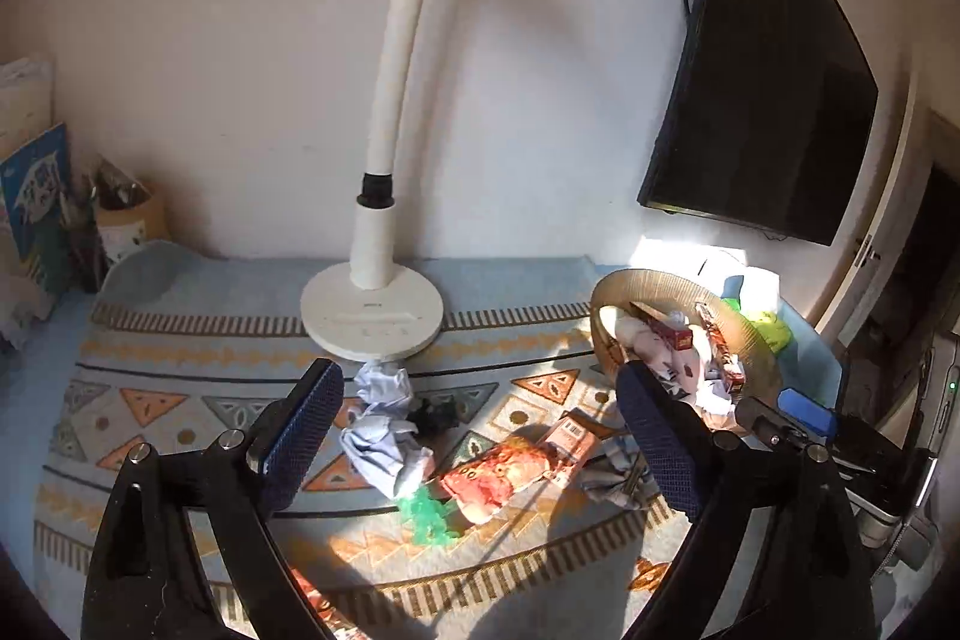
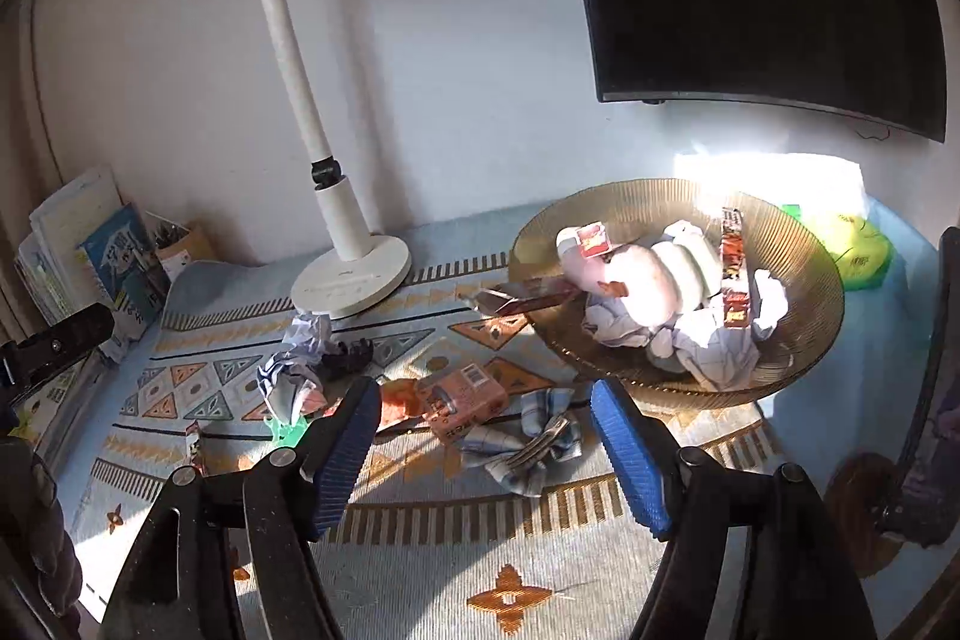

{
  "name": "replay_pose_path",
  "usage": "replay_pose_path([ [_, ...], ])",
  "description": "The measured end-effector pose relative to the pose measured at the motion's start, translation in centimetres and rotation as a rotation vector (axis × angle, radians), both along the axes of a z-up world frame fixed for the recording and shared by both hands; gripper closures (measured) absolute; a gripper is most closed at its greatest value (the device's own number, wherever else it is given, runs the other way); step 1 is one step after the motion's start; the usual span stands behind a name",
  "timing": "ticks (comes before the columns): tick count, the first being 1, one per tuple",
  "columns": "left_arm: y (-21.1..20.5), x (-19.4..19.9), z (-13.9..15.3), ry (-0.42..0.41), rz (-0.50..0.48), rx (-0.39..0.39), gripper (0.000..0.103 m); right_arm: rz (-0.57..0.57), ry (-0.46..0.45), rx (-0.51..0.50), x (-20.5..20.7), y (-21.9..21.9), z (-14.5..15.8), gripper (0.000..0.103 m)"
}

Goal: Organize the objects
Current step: 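Withdraw both grippers from the bowl and move left gripper toward remaining boxes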

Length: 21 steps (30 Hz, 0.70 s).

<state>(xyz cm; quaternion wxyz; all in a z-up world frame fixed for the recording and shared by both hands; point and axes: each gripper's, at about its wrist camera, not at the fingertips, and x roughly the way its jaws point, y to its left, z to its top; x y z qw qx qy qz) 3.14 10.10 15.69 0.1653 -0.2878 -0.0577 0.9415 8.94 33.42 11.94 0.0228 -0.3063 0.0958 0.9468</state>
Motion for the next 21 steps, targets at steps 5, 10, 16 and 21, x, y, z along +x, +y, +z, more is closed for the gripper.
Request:
replay_pose_path([
  [5, -10.7, 2.3, -5.5, -0.094, 0.305, -0.021, 0.001, 0.079, -0.017, 0.029, -1.0, -4.0, -4.7, 0.032],
  [10, -17.5, 2.3, -10.9, -0.196, 0.5, 0.05, 0.001, 0.094, -0.042, 0.034, -1.8, -4.1, -5.4, 0.022],
  [16, -18.6, 1.2, -13.6, -0.252, 0.544, 0.087, 0.001, 0.044, -0.105, -0.032, -2.8, -2.7, -6.2, 0.018],
  [21, -18.7, 1.2, -14.2, -0.287, 0.542, 0.09, 0.001, -0.02, -0.142, -0.014, -3.3, -2.5, -6.5, 0.018],
])
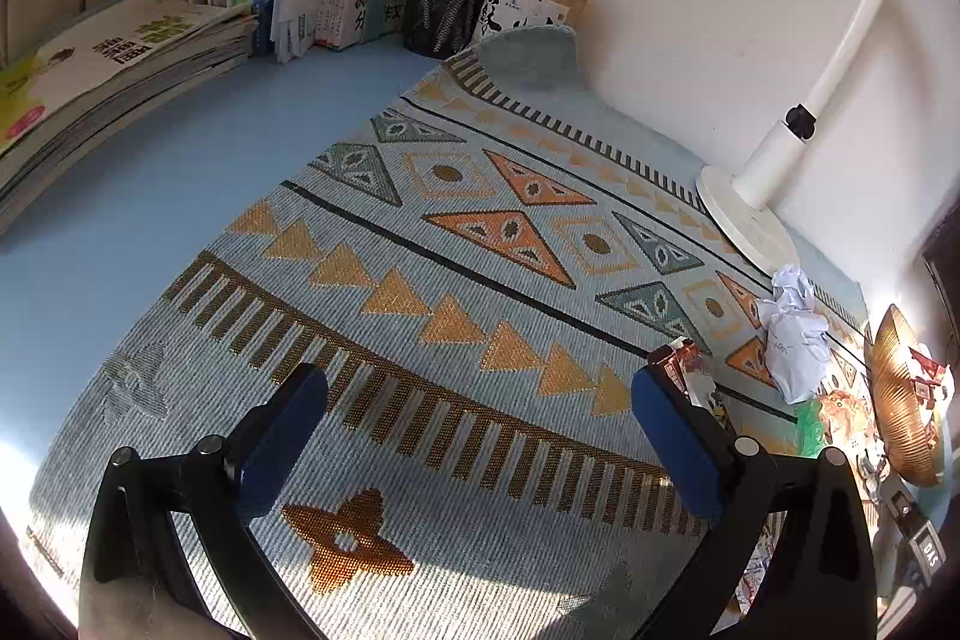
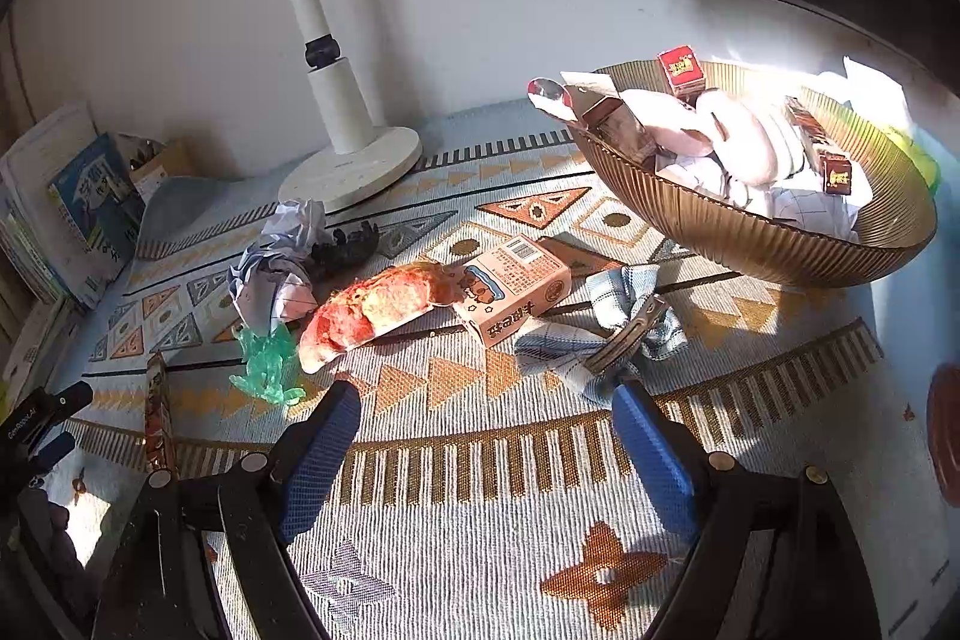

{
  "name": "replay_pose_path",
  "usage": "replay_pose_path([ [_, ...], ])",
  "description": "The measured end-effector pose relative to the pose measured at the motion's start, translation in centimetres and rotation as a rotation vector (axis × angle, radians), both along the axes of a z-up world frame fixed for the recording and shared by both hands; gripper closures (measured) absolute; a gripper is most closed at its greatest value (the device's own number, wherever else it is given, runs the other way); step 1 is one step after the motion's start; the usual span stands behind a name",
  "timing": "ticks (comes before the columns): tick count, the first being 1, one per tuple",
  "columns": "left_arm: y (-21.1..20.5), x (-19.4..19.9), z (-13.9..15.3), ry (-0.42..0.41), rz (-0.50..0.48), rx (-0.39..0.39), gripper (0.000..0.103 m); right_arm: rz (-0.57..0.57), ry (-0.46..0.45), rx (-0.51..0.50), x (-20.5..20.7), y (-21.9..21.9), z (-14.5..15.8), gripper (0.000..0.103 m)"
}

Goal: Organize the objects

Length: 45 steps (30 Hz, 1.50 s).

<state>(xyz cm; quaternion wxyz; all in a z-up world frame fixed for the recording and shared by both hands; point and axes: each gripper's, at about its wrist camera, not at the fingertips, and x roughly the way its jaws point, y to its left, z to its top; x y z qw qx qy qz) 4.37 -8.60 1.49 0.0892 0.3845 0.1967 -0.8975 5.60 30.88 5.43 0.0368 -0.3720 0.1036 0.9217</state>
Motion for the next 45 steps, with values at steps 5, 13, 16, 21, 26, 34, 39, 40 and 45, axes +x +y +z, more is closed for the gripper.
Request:
replay_pose_path([
  [5, -0.2, -0.8, -0.8, -0.057, 0.048, -0.03, 0.001, -0.005, -0.01, 0.019, -0.1, -0.2, -0.1, 0.018],
  [13, 2.6, -2.5, -1.5, -0.187, 0.025, -0.223, 0.001, 0.001, -0.013, 0.033, -0.2, -0.4, -0.1, 0.018],
  [16, 2.7, -2.6, -1.5, -0.191, 0.027, -0.229, 0.001, 0.006, -0.028, 0.036, -0.4, -0.6, -0.3, 0.018],
  [21, 2.6, -2.7, -1.4, -0.191, 0.029, -0.229, 0.0, 0.004, -0.034, 0.03, -0.4, -0.6, -0.3, 0.018],
  [26, 2.6, -2.8, -1.4, -0.192, 0.03, -0.231, 0.0, 0.008, -0.049, 0.025, -0.5, -0.7, -0.5, 0.018],
  [34, 2.6, -2.8, -1.4, -0.192, 0.03, -0.231, 0.0, 0.002, -0.046, 0.028, -0.5, -0.7, -0.5, 0.018],
  [39, 2.6, -2.8, -1.4, -0.192, 0.03, -0.231, 0.0, 0.002, -0.045, 0.029, -0.5, -0.8, -0.4, 0.018],
  [40, 2.6, -2.8, -1.4, -0.192, 0.03, -0.231, 0.0, 0.001, -0.045, 0.029, -0.5, -0.8, -0.4, 0.018],
  [45, 2.6, -2.8, -1.4, -0.192, 0.03, -0.231, 0.0, 0.001, -0.044, 0.029, -0.5, -0.8, -0.4, 0.018],
])
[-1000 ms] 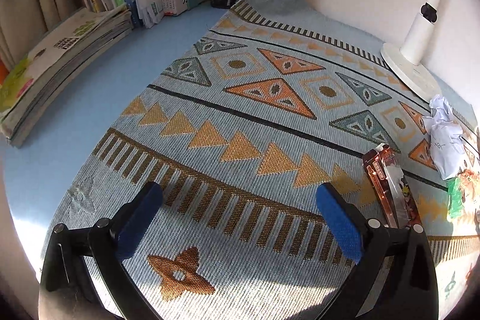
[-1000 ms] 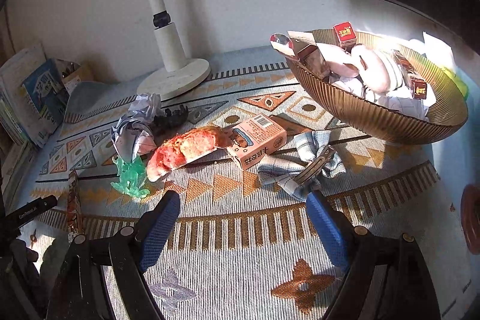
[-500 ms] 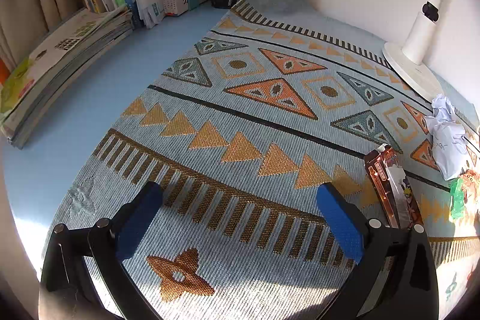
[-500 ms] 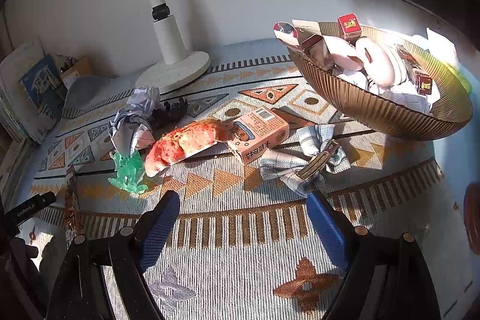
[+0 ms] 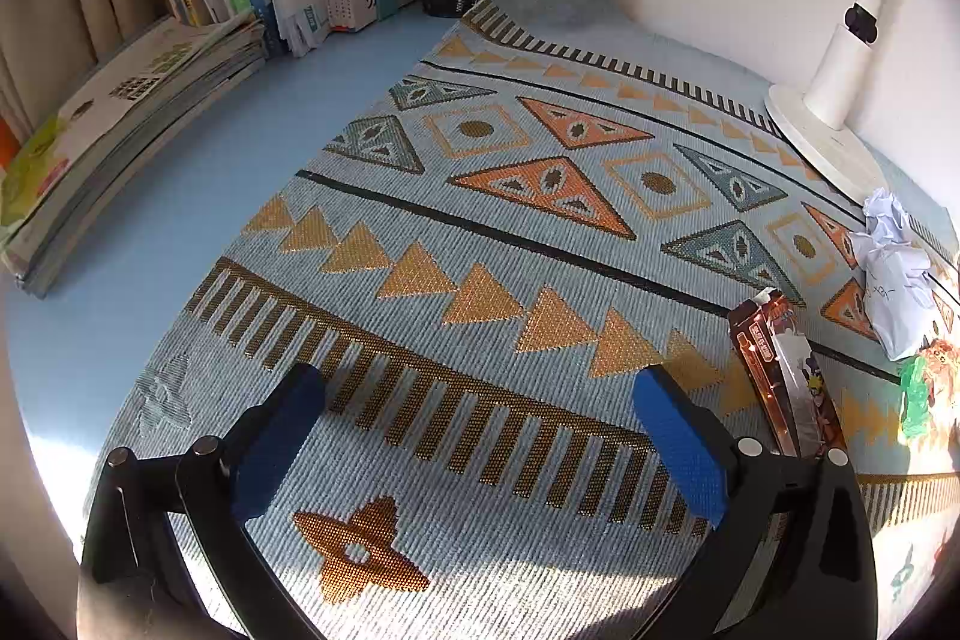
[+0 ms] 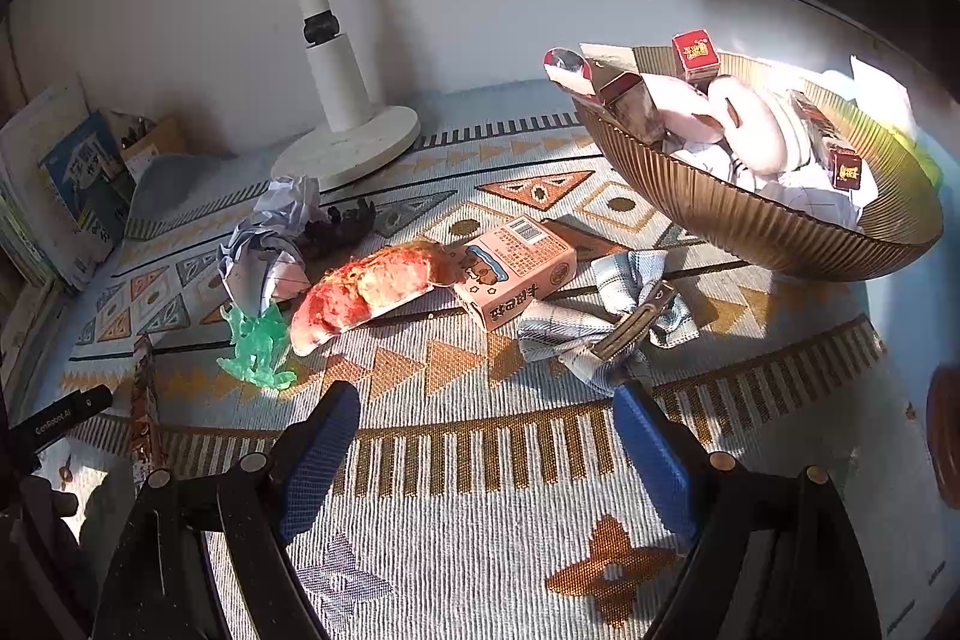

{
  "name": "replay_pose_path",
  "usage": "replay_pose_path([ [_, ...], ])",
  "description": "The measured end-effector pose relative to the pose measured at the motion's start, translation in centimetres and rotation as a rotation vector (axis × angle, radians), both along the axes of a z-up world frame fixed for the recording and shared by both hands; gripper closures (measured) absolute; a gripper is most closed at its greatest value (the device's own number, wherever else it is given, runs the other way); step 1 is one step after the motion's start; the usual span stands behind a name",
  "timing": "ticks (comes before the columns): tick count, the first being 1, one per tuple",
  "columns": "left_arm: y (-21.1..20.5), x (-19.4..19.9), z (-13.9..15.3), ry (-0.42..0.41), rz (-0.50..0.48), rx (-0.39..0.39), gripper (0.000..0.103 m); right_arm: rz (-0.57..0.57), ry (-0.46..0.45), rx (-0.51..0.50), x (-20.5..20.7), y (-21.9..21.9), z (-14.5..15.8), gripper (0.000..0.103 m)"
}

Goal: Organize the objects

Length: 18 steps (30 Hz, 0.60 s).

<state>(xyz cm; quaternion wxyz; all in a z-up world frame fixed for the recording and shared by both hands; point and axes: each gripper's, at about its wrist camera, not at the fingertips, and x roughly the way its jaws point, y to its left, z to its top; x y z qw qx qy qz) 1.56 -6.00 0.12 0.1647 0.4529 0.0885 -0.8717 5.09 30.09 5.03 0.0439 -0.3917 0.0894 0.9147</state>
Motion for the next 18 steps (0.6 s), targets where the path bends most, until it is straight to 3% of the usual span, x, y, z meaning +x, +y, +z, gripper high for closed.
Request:
replay_pose_path([
  [18, -0.09, -0.16, -0.1, 0.0, 0.0, -0.001, 0.0, -0.001, 0.002, -0.001, -0.02, 0.05, 0.05, 0.018],
])
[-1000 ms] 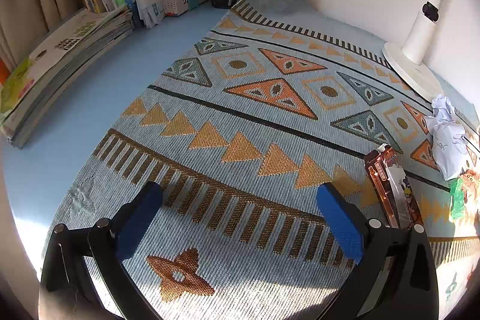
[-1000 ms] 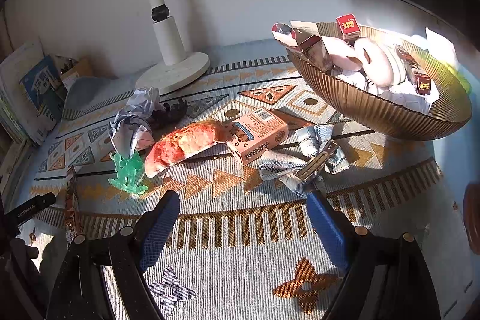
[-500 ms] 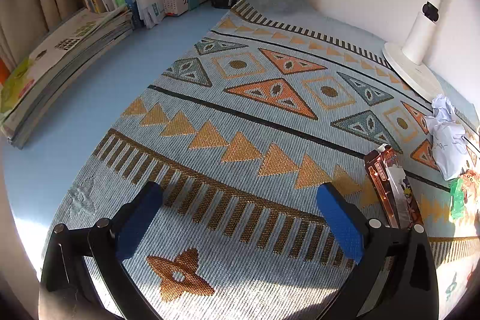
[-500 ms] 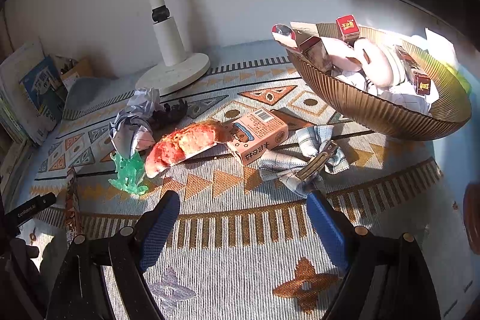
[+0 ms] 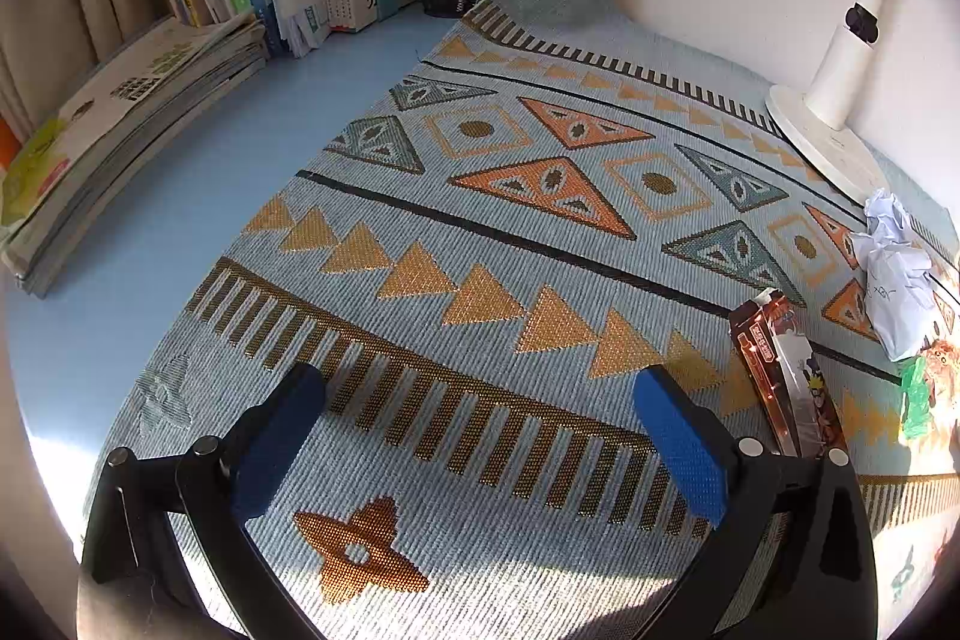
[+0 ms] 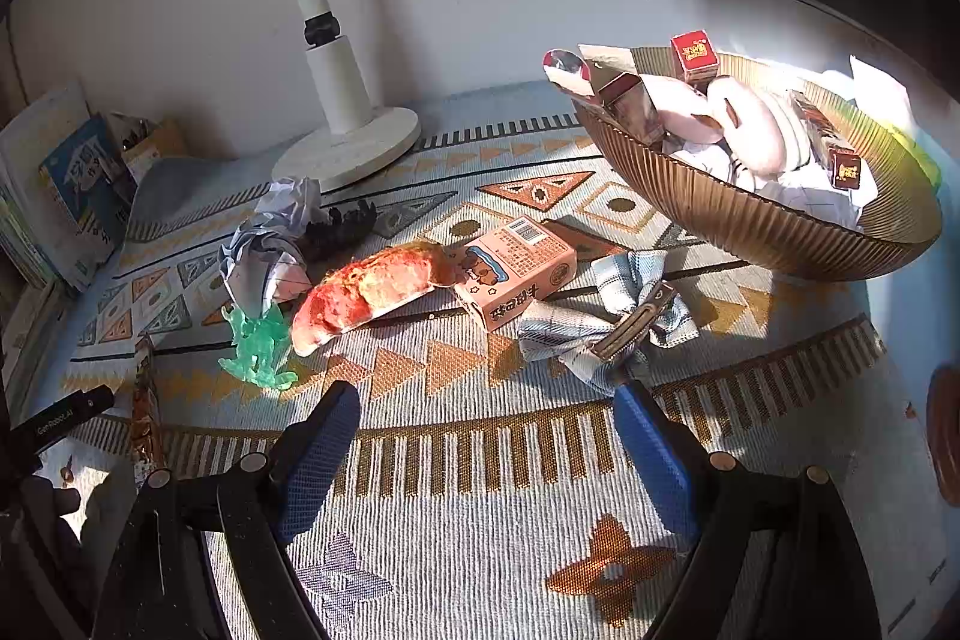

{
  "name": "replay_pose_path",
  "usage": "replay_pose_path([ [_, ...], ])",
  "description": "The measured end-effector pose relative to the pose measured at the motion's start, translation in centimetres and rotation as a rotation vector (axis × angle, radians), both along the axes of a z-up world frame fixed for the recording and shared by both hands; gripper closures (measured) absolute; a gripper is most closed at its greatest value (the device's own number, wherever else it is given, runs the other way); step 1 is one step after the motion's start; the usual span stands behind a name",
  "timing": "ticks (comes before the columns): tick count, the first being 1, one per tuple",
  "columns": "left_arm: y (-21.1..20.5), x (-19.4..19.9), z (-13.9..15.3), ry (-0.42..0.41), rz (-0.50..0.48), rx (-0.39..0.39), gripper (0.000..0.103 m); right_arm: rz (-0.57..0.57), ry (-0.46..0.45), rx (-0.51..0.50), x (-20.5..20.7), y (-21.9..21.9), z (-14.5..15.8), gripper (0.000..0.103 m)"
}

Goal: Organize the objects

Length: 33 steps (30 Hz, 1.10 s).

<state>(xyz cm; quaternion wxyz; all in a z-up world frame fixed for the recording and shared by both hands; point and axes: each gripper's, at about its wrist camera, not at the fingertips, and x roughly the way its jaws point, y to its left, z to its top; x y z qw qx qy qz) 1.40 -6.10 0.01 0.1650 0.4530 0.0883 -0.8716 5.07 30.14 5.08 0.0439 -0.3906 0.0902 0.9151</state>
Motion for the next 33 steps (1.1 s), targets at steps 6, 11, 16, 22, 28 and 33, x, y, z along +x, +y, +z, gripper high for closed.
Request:
replay_pose_path([
  [6, 0.03, -0.03, 0.01, 0.0, 0.0, 0.0, 0.0, 0.0, 0.001, -0.001, -0.04, 0.01, 0.01, 0.018],
  [11, 0.05, -0.05, 0.02, -0.001, 0.001, 0.0, 0.0, -0.001, 0.001, 0.0, 0.0, -0.04, 0.03, 0.018],
  [16, 0.05, -0.06, 0.03, -0.001, 0.002, -0.001, 0.0, -0.002, 0.001, 0.0, 0.01, -0.08, 0.03, 0.018],
  [22, 0.06, -0.13, -0.03, -0.001, 0.002, -0.001, 0.0, 0.0, -0.001, 0.0, -0.01, -0.14, 0.0, 0.018],
  [28, 0.07, -0.18, -0.07, -0.001, 0.003, -0.001, 0.0, 0.0, -0.001, 0.0, -0.01, -0.12, -0.02, 0.018],
  [33, 0.04, -0.25, -0.08, -0.001, 0.003, -0.002, 0.0, -0.001, -0.001, 0.0, -0.01, -0.15, -0.03, 0.018],
])
